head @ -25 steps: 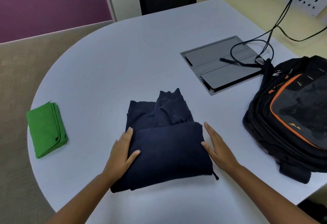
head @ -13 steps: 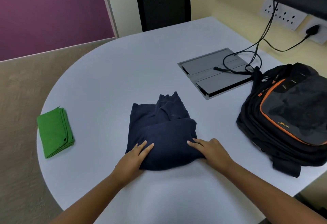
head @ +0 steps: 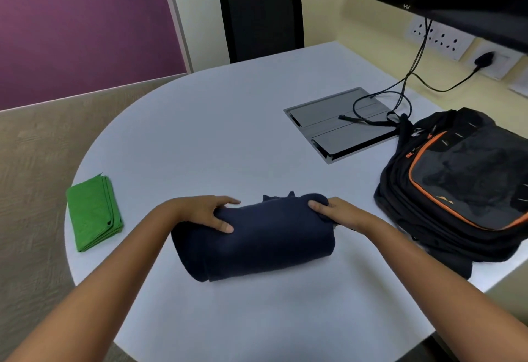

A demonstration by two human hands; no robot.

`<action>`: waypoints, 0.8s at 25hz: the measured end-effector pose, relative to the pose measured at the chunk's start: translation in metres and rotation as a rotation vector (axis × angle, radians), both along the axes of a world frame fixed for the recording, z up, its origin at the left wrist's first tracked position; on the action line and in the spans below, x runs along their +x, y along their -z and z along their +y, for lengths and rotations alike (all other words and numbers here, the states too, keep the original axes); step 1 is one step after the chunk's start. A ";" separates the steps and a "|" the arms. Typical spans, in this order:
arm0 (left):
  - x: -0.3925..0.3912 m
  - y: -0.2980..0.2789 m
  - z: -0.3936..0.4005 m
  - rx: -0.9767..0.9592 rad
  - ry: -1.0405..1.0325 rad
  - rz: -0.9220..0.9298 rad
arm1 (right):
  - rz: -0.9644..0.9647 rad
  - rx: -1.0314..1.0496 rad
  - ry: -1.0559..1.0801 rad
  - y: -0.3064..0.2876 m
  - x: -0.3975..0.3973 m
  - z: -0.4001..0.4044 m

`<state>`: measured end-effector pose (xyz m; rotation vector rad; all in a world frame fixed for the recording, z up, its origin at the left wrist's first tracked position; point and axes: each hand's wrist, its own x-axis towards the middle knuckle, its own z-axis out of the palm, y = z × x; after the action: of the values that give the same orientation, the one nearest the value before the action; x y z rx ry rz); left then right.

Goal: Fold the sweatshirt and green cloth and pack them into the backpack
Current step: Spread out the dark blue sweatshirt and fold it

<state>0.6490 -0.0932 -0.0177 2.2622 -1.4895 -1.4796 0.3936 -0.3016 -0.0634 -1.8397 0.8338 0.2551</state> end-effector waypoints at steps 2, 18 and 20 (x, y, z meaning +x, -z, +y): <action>-0.014 0.004 -0.012 -0.190 -0.030 -0.206 | 0.062 0.027 0.122 0.002 0.017 -0.004; -0.053 0.121 -0.027 -0.245 -0.967 0.302 | -0.289 0.177 0.496 0.072 0.046 0.073; -0.051 0.125 -0.031 -0.228 -0.986 0.315 | -0.252 0.202 0.541 0.078 0.049 0.069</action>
<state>0.5980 -0.1242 -0.1422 1.9819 -0.3027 -1.1584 0.4422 -0.2323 -0.1414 -1.3636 1.0467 -0.2249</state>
